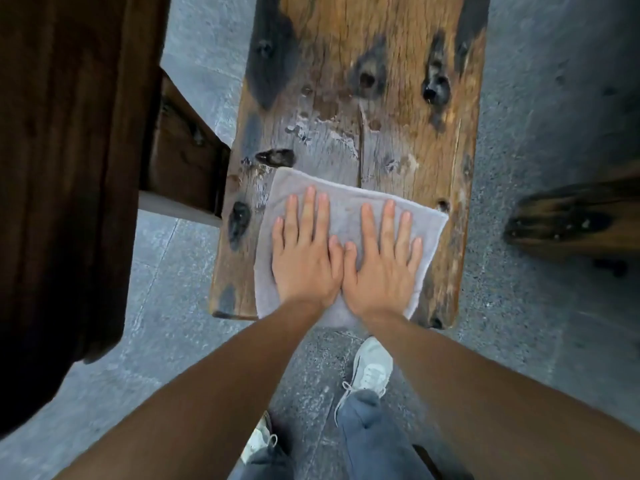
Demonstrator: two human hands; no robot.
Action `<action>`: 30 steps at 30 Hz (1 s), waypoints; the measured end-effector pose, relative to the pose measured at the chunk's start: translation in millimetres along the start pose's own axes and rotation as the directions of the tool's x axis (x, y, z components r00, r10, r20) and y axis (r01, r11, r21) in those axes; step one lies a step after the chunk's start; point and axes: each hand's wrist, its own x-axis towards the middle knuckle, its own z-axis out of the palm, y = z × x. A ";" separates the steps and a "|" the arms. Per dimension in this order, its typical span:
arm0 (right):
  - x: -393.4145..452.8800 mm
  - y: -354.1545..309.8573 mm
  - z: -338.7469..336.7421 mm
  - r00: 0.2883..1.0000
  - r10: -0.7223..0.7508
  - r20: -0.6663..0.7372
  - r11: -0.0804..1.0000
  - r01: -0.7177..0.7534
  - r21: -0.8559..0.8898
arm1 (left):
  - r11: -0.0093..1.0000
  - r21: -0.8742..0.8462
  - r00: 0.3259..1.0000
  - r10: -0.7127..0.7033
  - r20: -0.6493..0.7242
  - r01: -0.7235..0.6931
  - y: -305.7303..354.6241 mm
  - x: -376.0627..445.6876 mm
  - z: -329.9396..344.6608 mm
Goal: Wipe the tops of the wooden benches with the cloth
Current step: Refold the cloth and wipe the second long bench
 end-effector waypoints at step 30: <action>37.4 -65.4 -10.3 0.970 -0.239 0.055 0.970 0.236 0.058 | 0.960 0.013 0.955 -0.276 -0.110 0.279 -43.5 25.4 -25.9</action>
